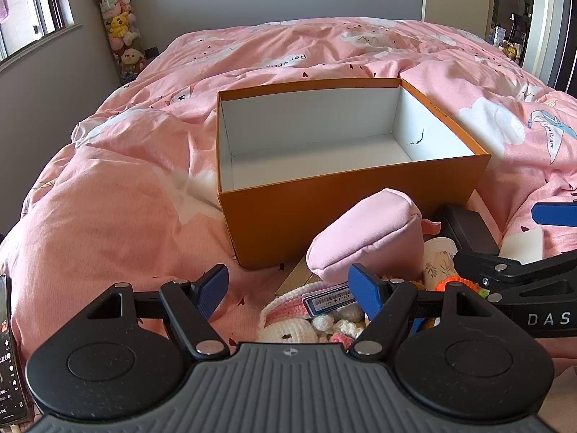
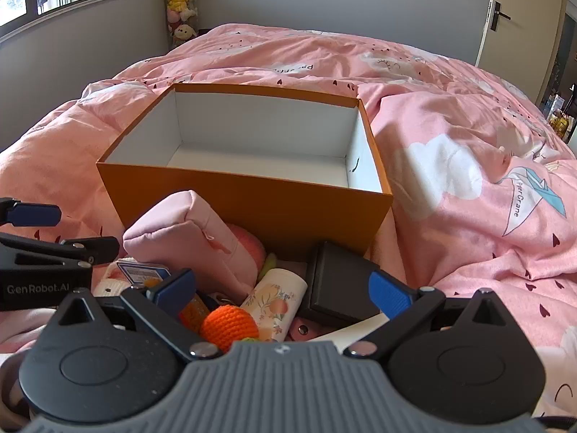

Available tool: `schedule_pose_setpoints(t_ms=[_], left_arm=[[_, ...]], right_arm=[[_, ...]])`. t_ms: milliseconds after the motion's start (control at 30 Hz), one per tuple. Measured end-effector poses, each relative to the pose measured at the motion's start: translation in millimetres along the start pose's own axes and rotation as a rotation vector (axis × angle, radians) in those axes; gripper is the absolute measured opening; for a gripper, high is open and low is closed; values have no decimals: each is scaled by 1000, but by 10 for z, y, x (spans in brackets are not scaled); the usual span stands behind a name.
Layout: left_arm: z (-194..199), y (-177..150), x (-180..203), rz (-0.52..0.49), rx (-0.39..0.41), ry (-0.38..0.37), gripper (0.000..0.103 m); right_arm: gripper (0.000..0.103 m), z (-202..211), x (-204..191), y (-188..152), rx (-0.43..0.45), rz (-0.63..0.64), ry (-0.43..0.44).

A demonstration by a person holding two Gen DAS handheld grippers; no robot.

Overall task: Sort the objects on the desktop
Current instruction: 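Grasp the pink fabric pouch with the left tool while the right tool approaches the black box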

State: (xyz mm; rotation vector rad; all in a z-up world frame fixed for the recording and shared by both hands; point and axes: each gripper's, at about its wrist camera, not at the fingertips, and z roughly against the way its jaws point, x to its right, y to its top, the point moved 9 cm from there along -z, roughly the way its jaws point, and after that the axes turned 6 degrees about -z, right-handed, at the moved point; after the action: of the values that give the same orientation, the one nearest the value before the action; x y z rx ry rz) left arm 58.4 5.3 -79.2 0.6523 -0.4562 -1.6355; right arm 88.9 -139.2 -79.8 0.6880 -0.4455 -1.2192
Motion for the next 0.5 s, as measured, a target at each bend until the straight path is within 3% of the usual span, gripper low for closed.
schedule_pose_setpoints(t_ms=[500], left_arm=[[0,-16,2,3,-6,-12,86]], right_arm=[[102,29,5,26,7,2,25]])
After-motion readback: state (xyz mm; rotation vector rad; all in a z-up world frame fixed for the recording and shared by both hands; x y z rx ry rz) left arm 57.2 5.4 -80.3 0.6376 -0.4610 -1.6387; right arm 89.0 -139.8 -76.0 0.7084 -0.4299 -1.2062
